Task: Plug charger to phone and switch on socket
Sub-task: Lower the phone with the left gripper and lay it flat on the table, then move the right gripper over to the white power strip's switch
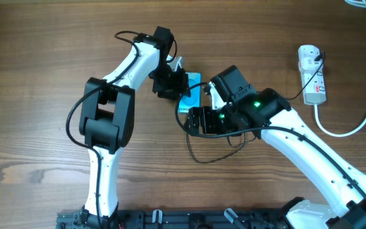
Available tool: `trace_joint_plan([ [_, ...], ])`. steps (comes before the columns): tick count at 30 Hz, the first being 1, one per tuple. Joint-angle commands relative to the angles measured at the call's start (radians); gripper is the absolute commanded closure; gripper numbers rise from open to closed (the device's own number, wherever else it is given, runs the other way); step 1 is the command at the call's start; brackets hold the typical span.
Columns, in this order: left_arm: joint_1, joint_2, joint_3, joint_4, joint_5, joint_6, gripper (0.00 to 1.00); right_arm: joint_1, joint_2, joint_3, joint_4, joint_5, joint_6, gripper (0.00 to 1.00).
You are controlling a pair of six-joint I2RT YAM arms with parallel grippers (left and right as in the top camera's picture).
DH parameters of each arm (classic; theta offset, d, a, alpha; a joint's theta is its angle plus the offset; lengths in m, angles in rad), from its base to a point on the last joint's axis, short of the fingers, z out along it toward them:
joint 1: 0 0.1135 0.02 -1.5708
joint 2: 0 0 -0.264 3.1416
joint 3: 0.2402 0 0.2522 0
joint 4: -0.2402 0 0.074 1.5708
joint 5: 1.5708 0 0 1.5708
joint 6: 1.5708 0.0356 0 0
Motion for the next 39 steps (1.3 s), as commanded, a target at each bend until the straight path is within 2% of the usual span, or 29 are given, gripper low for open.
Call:
trace_joint_plan([
  [1,0.031,-0.079,-0.01,-0.006,-0.137,-0.047,0.0,-0.016,0.005,0.001,-0.016,0.029,0.005,0.0],
  [4,0.05,-0.172,-0.01,-0.016,-0.277,-0.116,0.0,-0.076,0.005,0.045,-0.098,0.095,0.003,0.0],
  [8,0.062,-0.33,-0.01,-0.039,-0.452,-0.202,0.0,-0.259,0.005,0.124,-0.247,0.278,0.023,0.0],
  [16,0.061,-0.377,-0.01,-0.071,-0.468,-0.201,0.0,-0.726,0.024,0.179,-0.214,0.356,-0.028,0.0],
  [20,0.061,-0.377,-0.01,-0.071,-0.468,-0.201,0.0,-0.923,0.145,0.272,-0.261,0.252,-0.133,0.01],
  [24,0.061,-0.377,-0.01,-0.071,-0.468,-0.201,0.0,-0.988,0.347,0.581,-0.435,0.333,-0.189,0.01],
  [26,0.061,-0.377,-0.01,-0.071,-0.468,-0.201,0.0,-1.007,0.42,0.679,-0.441,0.346,-0.182,0.0],
  [30,0.061,-0.377,-0.01,-0.071,-0.468,-0.201,0.0,-1.023,0.469,0.687,-0.304,0.384,-0.184,0.0],
  [34,0.061,-0.377,-0.01,-0.071,-0.468,-0.201,0.0,-1.024,0.49,0.686,-0.264,0.402,-0.183,0.0],
  [39,0.061,-0.377,-0.01,-0.071,-0.468,-0.201,0.0,-1.038,0.528,0.654,-0.194,0.512,-0.156,0.0],
])
